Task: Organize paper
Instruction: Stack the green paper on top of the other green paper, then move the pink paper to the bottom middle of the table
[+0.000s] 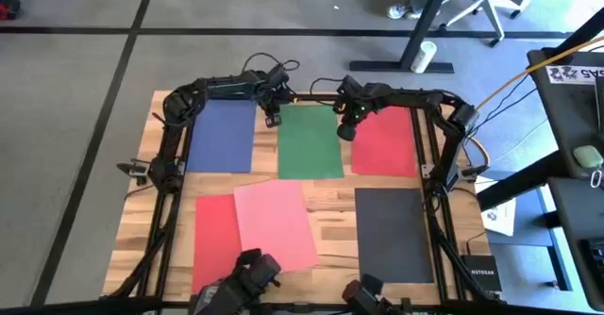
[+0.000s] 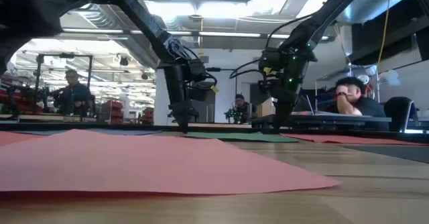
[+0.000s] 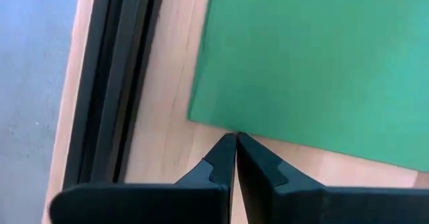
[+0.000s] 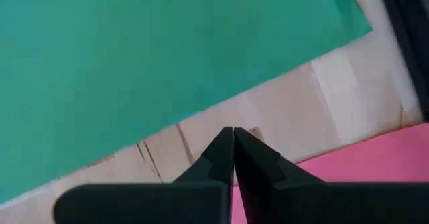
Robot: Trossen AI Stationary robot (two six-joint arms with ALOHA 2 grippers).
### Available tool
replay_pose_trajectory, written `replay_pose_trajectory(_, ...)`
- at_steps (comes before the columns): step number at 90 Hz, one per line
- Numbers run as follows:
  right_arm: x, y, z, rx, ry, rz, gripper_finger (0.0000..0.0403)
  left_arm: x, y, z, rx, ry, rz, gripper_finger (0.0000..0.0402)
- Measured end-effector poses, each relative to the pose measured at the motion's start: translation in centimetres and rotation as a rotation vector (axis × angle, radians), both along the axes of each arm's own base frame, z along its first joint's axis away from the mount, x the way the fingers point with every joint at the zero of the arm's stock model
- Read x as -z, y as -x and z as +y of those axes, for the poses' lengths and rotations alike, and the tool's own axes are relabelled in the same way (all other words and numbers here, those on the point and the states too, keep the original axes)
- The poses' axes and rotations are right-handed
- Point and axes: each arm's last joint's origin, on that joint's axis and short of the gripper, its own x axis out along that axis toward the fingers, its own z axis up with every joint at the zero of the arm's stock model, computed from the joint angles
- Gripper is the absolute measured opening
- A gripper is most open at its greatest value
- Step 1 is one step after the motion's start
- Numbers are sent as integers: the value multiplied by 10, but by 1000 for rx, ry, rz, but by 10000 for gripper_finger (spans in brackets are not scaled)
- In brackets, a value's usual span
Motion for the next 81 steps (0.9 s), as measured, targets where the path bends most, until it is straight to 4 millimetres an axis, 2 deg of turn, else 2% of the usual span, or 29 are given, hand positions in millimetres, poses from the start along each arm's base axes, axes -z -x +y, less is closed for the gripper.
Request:
replay_pose_trajectory(17,-8,-10,7,-53,-53,-50,0,-25,5,-5,-48,-16,-29,0)
replay_pose_trajectory(29,-8,-29,28,-147,-108,-120,0,-39,6,-15,-97,17,-47,0)
replay_pose_trajectory(41,2,-52,52,-207,-98,-159,0,-54,0,-27,-107,69,-141,0)
replay_pose_trajectory(50,12,-68,65,-233,-97,-185,0,-53,-3,-39,-95,115,-190,0)
replay_pose_trajectory(59,22,-74,69,-230,-90,-179,0,-53,0,-52,-88,132,-276,0)
replay_pose_trajectory(81,36,-79,68,-210,-98,-169,0,-42,26,-84,-134,137,-458,0)
